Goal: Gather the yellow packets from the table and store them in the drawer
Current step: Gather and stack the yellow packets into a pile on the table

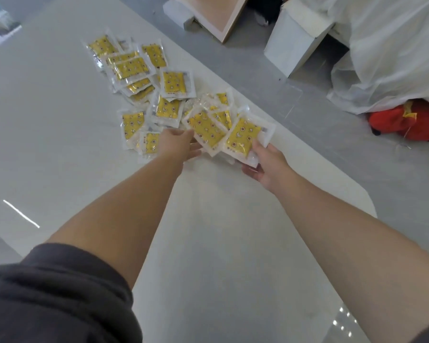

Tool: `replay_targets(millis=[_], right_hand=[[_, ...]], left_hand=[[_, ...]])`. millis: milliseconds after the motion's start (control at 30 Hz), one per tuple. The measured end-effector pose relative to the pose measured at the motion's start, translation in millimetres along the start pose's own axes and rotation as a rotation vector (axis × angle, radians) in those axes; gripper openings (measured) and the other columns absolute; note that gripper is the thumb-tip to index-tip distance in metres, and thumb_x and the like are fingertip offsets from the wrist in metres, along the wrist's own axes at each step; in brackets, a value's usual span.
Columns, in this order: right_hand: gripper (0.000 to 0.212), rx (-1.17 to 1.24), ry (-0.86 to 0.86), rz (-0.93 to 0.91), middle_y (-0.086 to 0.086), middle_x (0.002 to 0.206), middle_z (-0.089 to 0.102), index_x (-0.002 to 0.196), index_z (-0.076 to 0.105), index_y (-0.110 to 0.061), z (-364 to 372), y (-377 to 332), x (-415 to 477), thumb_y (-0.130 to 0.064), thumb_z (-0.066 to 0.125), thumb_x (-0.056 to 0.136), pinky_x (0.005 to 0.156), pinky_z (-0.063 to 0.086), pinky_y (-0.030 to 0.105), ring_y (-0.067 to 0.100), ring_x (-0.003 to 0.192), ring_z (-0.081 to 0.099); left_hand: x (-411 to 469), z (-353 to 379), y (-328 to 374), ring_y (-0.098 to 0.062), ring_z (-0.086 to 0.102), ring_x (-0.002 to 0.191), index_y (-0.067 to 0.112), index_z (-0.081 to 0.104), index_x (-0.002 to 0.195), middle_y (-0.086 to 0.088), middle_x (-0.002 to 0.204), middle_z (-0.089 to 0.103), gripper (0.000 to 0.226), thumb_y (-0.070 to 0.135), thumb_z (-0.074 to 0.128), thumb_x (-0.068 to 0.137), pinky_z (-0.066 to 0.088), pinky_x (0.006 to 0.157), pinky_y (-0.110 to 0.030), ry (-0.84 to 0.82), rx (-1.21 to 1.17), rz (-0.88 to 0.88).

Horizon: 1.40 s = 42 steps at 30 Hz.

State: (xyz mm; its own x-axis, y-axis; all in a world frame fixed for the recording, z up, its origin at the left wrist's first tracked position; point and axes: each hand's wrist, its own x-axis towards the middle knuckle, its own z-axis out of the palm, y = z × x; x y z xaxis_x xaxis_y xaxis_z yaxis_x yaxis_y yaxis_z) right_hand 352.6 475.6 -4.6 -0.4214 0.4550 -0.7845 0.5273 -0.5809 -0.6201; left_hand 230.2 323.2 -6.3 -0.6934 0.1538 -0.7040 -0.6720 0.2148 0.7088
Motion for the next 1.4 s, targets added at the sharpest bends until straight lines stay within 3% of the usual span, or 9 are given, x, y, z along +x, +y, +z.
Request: replay_targets(millis=[67, 167, 233, 300, 367, 433, 567, 800, 1400], right_hand=[[0.028, -0.150, -0.004, 0.089, 0.007, 0.103, 0.066, 0.112, 0.056, -0.015, -3, 8, 5, -0.039, 0.048, 0.099, 0.058, 0.055, 0.031, 0.023, 0.078, 0.069], [0.030, -0.602, 0.071, 0.085, 0.006, 0.112, 0.055, 0.112, 0.053, -0.018, -37, 53, 7, -0.038, 0.059, 0.091, 0.073, 0.054, 0.036, 0.023, 0.095, 0.058], [0.054, -0.989, 0.079, -0.002, 0.006, 0.128, 0.045, 0.129, 0.047, -0.020, -78, 86, 5, -0.036, 0.068, 0.082, 0.089, 0.046, 0.035, 0.027, 0.114, 0.051], [0.086, -1.261, 0.079, -0.061, 0.009, 0.148, 0.026, 0.145, 0.029, -0.029, -121, 106, 3, -0.036, 0.077, 0.074, 0.101, 0.041, 0.039, 0.034, 0.132, 0.035], [0.111, -1.413, 0.068, -0.008, 0.006, 0.158, -0.009, 0.149, 0.004, -0.042, -163, 111, 4, -0.035, 0.083, 0.071, 0.105, 0.037, 0.053, 0.041, 0.144, 0.007], [0.124, -1.527, 0.061, 0.049, -0.001, 0.153, -0.033, 0.146, -0.012, -0.050, -200, 106, 9, -0.032, 0.085, 0.070, 0.102, 0.034, 0.066, 0.044, 0.144, -0.013], [0.132, -1.678, -0.017, 0.008, -0.006, 0.145, -0.047, 0.141, -0.019, -0.055, -248, 102, 23, -0.023, 0.087, 0.068, 0.098, 0.036, 0.068, 0.048, 0.141, -0.019], [0.134, -1.671, -0.031, -0.091, -0.006, 0.149, -0.043, 0.142, -0.013, -0.056, -257, 104, 23, -0.021, 0.090, 0.063, 0.095, 0.041, 0.065, 0.048, 0.142, -0.016], [0.131, -1.709, -0.127, -0.078, 0.000, 0.149, -0.042, 0.144, -0.015, -0.053, -254, 93, 22, -0.022, 0.086, 0.069, 0.095, 0.040, 0.065, 0.052, 0.139, -0.020]], left_hand=[[-5, 4, -15, -0.021, 0.065, 0.078, 0.011, 0.050, 0.091, -0.007, 0.093, 0.061, 0.009, 0.015, 0.057, 0.095, 0.055, 0.066, -0.031, -0.019, 0.160, -0.061], [-29, -1, -79, -0.026, 0.055, 0.101, 0.012, 0.050, 0.113, -0.006, 0.110, 0.054, 0.031, 0.025, 0.063, 0.088, 0.047, 0.078, -0.034, -0.032, 0.964, 0.122], [-60, 5, -121, -0.026, 0.045, 0.117, 0.017, 0.046, 0.124, -0.006, 0.128, 0.044, 0.046, 0.030, 0.066, 0.085, 0.044, 0.085, -0.037, -0.116, 1.343, 0.282], [-86, 23, -155, -0.029, 0.028, 0.135, 0.024, 0.031, 0.139, -0.007, 0.148, 0.024, 0.070, 0.040, 0.069, 0.081, 0.040, 0.096, -0.041, -0.207, 1.553, 0.333], [-104, 53, -181, -0.035, 0.001, 0.146, 0.030, 0.006, 0.150, -0.008, 0.159, -0.007, 0.099, 0.050, 0.071, 0.078, 0.032, 0.105, -0.053, -0.289, 1.660, 0.281], [-115, 89, -198, -0.038, -0.015, 0.146, 0.034, -0.015, 0.150, -0.007, 0.157, -0.027, 0.118, 0.056, 0.073, 0.074, 0.027, 0.106, -0.062, -0.331, 1.676, 0.243], [-121, 156, -217, -0.045, -0.024, 0.142, 0.034, -0.029, 0.146, -0.009, 0.151, -0.039, 0.134, 0.058, 0.077, 0.068, 0.027, 0.101, -0.071, -0.308, 1.679, 0.195], [-116, 174, -226, -0.049, -0.023, 0.140, 0.036, -0.034, 0.143, -0.012, 0.151, -0.040, 0.139, 0.053, 0.081, 0.065, 0.031, 0.097, -0.072, -0.239, 1.710, 0.133], [-113, 182, -218, -0.046, -0.024, 0.141, 0.040, -0.034, 0.141, -0.011, 0.150, -0.040, 0.145, 0.047, 0.086, 0.060, 0.027, 0.100, -0.072, -0.213, 1.705, 0.029]])
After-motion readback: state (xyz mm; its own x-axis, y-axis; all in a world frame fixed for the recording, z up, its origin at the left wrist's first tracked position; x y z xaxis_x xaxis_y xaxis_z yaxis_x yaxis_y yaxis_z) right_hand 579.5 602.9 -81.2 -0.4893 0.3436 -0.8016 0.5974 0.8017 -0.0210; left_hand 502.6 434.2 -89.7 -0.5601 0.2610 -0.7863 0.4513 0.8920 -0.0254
